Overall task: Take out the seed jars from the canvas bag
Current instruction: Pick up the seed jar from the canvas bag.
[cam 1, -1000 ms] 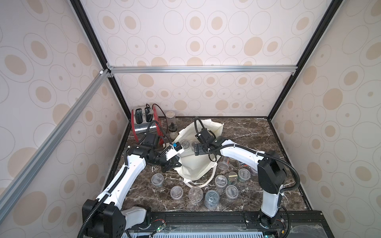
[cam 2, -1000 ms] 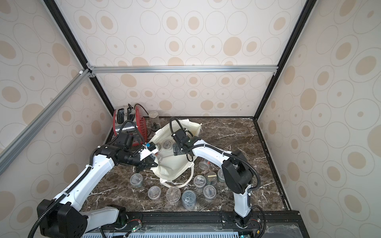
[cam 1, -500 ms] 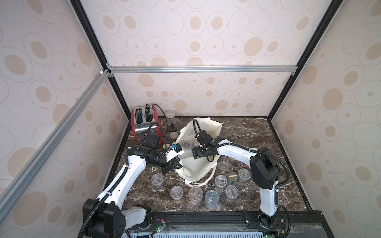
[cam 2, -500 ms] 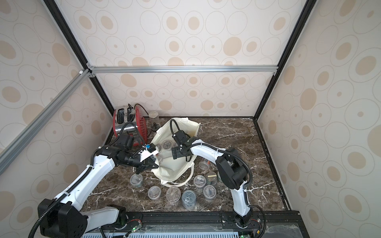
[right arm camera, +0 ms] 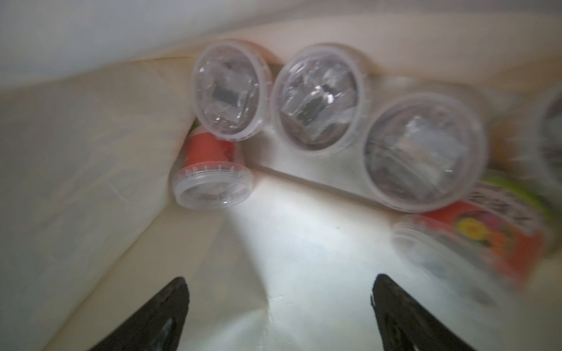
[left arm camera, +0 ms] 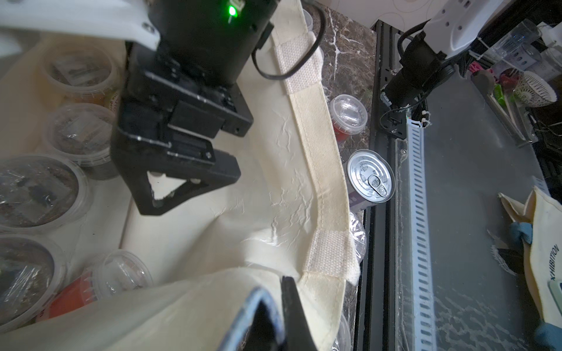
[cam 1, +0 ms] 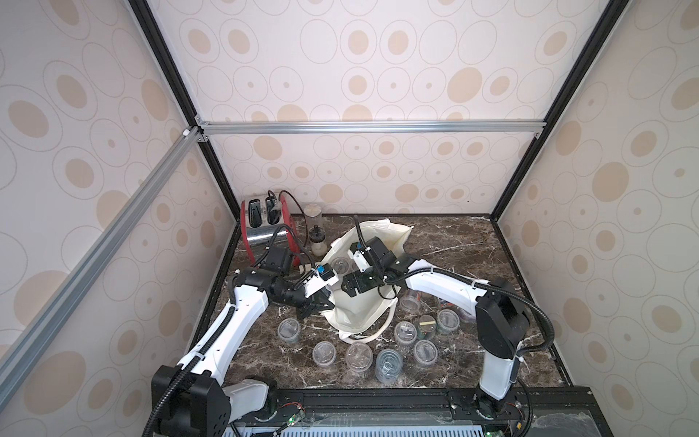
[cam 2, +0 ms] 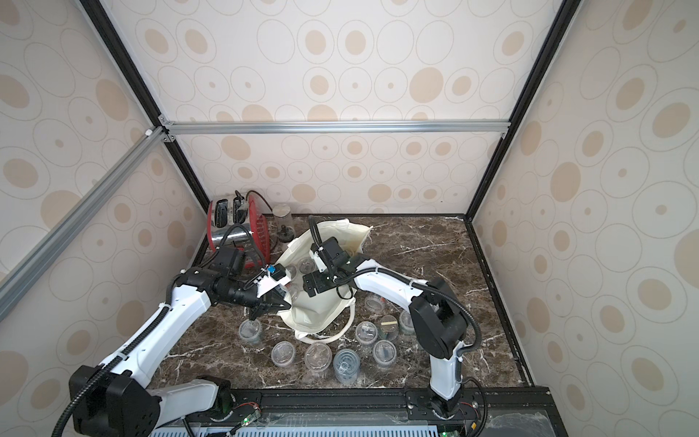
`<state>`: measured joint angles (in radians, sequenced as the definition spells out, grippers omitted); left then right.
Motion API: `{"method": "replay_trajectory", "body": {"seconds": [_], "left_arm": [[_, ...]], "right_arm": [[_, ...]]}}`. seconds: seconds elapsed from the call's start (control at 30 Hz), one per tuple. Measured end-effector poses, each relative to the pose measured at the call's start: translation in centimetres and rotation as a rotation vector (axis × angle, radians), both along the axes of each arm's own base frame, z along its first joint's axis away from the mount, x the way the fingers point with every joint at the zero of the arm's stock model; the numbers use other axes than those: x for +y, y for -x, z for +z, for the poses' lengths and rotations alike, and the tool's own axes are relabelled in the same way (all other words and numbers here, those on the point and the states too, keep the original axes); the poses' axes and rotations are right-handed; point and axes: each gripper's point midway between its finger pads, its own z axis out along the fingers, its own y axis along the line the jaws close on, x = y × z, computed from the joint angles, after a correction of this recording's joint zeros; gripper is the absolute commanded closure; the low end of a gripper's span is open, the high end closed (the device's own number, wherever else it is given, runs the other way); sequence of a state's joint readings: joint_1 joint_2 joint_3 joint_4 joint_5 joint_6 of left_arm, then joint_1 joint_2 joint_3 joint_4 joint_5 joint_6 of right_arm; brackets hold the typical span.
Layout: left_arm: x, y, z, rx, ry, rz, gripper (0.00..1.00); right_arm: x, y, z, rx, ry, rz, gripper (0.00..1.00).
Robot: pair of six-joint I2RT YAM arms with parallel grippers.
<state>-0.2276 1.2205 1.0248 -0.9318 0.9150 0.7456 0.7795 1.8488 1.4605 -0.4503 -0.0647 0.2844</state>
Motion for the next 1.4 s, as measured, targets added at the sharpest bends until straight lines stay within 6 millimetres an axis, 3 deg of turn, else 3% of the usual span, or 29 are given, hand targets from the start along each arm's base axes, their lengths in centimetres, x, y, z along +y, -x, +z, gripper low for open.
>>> {"method": "replay_trajectory", "body": {"seconds": [0.2,0.33,0.6,0.8,0.93,1.23,1.4], "left_arm": [[0.0,0.0,0.0,0.000,-0.001,0.000,1.00],[0.0,0.0,0.0,-0.001,-0.003,0.001,1.00],[0.1,0.0,0.0,-0.006,-0.007,0.003,1.00],[0.1,0.0,0.0,-0.007,-0.008,0.001,1.00],[0.2,0.1,0.0,-0.006,-0.011,0.002,1.00],[0.3,0.2,0.0,-0.010,-0.017,0.003,1.00],[0.3,0.3,0.0,-0.008,-0.021,0.005,1.00]], "right_arm": [[-4.3,-2.1,-0.7,-0.108,0.243,-0.096,0.01],[-5.2,-3.9,-2.3,-0.137,0.365,-0.148,0.01],[-5.7,-4.8,-6.6,-0.096,0.425,-0.239,0.01],[-5.1,-6.3,-7.6,-0.110,0.405,-0.312,0.01],[-5.5,-7.2,-8.7,-0.113,0.408,-0.346,0.07],[-5.6,-7.8,-9.1,-0.109,0.395,-0.333,0.20],[-5.7,-6.7,-7.7,-0.082,0.370,-0.303,0.24]]}}
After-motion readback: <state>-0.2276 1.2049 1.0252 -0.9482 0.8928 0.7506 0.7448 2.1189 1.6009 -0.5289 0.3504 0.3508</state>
